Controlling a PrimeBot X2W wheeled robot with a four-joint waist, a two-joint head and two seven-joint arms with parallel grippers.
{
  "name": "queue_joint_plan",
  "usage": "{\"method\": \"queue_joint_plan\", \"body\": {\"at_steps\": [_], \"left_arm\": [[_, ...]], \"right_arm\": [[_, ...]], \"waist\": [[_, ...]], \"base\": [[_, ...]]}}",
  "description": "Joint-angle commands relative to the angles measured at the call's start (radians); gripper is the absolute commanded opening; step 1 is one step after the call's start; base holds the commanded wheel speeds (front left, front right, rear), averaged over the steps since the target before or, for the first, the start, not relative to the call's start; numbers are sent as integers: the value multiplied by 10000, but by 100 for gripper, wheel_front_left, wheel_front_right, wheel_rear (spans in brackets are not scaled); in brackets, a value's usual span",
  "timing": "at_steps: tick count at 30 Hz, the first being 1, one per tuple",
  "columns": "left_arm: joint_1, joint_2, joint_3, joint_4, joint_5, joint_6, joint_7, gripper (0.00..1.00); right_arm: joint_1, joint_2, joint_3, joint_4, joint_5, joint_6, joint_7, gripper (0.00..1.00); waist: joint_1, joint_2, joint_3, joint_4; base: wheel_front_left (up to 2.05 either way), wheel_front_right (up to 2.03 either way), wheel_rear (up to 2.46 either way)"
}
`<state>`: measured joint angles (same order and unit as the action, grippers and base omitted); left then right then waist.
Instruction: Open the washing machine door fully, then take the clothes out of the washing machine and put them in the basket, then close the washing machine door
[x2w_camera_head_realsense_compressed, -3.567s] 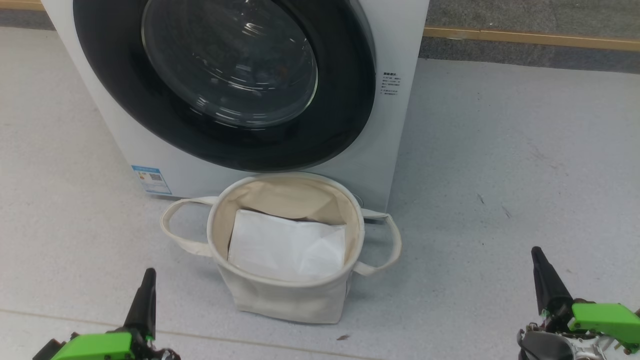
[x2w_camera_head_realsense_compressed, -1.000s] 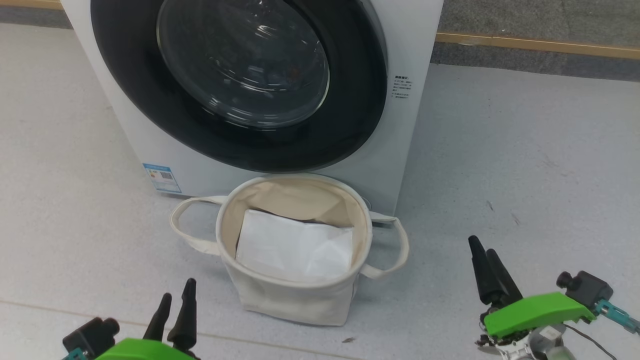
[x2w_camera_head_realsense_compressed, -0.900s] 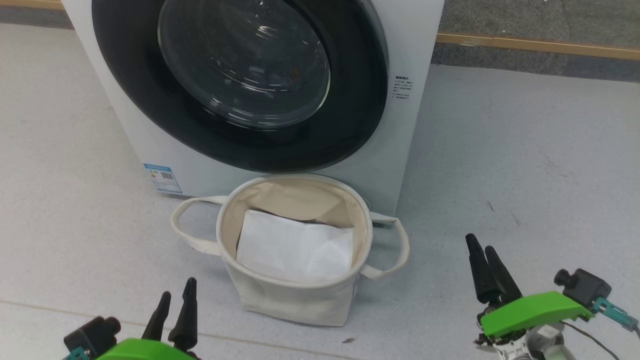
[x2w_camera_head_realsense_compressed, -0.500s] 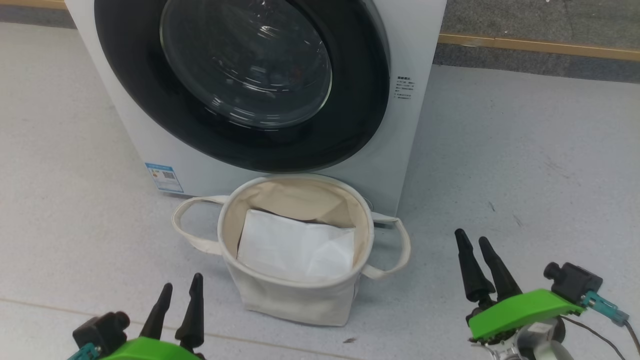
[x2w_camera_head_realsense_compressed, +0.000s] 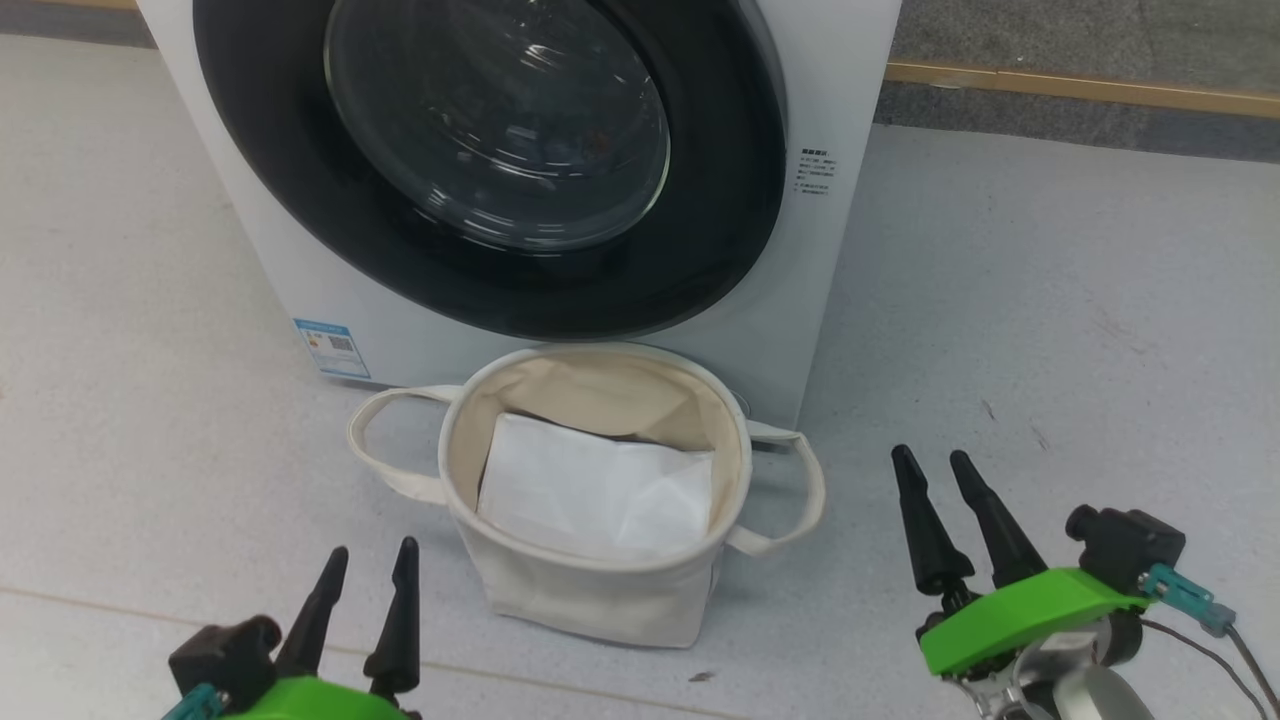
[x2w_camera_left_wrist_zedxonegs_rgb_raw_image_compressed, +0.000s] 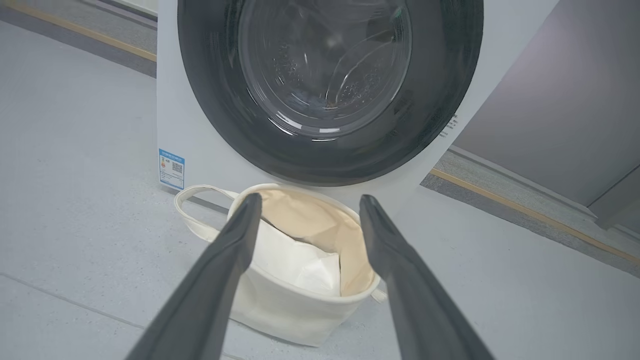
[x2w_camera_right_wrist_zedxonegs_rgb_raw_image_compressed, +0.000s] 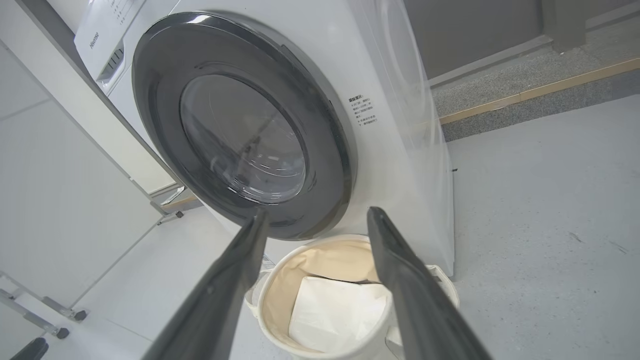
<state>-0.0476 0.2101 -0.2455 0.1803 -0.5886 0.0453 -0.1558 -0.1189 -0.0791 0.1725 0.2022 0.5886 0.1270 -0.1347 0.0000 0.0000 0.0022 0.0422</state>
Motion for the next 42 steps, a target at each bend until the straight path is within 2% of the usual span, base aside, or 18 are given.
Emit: {"method": "queue_joint_plan", "body": {"at_steps": [1, 31, 42], "left_arm": [[-576, 262, 187, -451, 430, 104, -206, 100], [-656, 504, -140, -919, 3658, 223, -1054, 100], [-615, 444, 181, -871, 3560, 96, -1060, 100]], "right_arm": [[-518, -110, 92, -267, -467, 30, -9, 100], [-965, -6, 226, 217, -4199, 37, -489, 100], [-902, 92, -192, 260, -4284, 37, -496, 100]], "waist": [[0, 0, 18, 11], [0, 0, 114, 191], [0, 0, 105, 167]], "base": [[0, 0, 0], [0, 0, 0], [0, 0, 0]]}}
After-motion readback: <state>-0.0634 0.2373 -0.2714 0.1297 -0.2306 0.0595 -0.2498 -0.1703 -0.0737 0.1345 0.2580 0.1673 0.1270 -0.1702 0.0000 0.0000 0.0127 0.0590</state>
